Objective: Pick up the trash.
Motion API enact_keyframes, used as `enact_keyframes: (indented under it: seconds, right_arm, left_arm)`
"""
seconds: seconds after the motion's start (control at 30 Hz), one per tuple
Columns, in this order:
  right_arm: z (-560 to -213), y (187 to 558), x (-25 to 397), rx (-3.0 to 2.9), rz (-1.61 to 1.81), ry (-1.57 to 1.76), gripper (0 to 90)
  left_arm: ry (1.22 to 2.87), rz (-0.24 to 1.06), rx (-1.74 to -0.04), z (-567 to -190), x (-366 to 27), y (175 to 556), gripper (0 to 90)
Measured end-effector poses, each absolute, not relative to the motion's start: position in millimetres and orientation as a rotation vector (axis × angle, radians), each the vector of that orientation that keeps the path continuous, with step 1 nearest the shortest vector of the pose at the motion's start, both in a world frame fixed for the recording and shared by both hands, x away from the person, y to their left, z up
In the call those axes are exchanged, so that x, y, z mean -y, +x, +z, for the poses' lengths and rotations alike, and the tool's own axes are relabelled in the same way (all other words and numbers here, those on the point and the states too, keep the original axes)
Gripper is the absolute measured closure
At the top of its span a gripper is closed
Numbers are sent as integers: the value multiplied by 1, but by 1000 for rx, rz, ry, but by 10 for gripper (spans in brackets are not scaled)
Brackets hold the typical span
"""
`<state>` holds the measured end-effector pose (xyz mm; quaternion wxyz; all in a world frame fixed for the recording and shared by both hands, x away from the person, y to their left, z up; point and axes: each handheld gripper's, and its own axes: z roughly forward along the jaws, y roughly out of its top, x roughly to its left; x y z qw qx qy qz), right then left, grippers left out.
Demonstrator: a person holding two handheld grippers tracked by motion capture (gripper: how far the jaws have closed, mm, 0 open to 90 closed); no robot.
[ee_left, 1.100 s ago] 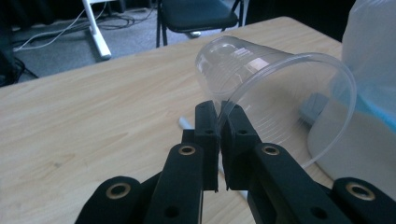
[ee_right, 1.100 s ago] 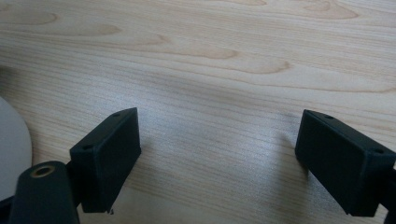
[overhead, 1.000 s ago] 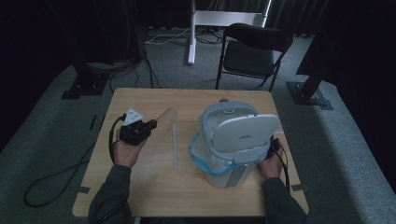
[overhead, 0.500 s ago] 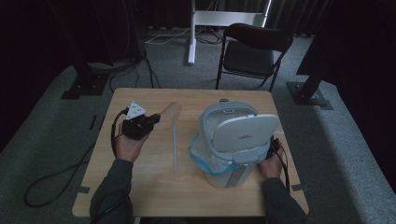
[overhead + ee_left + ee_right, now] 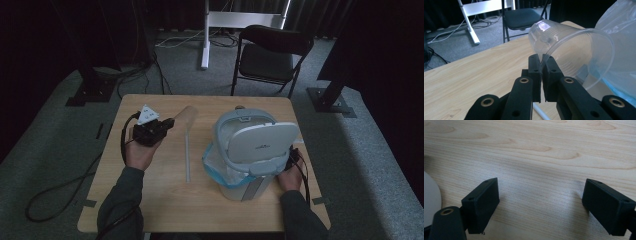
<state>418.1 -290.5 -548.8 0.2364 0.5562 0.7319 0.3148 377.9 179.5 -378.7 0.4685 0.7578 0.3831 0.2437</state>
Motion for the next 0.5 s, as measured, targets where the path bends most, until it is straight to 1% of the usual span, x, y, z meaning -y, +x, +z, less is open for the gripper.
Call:
enact_keyframes:
  seconds: [0.33, 0.5]
  right_arm:
    - [-549, 418, 291, -2009, 863, 1521, 133]
    - [-549, 418, 290, -2009, 864, 1523, 133]
  left_arm:
    - [1857, 596, -905, -371, -172, 377, 857]
    - [1844, 573, -889, -368, -170, 378, 856]
